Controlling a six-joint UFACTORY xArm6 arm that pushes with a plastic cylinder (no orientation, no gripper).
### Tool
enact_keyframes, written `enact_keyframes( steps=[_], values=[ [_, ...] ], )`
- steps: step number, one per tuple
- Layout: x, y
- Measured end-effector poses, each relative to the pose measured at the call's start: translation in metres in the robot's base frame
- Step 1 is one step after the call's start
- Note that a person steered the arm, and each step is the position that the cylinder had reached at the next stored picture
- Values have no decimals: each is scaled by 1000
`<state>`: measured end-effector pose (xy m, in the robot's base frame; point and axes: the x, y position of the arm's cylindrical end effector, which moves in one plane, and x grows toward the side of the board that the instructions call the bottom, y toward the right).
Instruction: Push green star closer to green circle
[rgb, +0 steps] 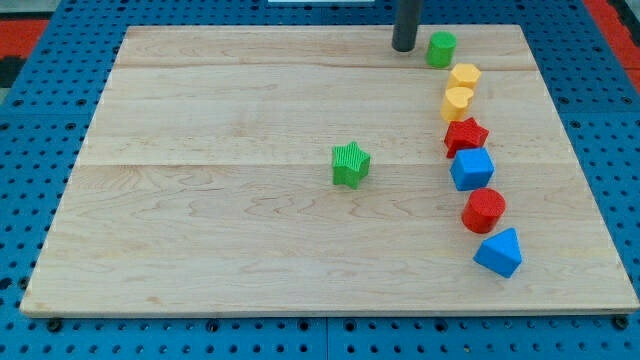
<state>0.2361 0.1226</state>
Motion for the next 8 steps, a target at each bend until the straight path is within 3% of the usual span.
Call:
enact_keyframes(
  steps=[1, 2, 3, 5, 6, 8],
  values=[
    [0, 31],
    [0, 27],
    [37, -50],
    [216, -106],
    [233, -94],
    [317, -169]
  ],
)
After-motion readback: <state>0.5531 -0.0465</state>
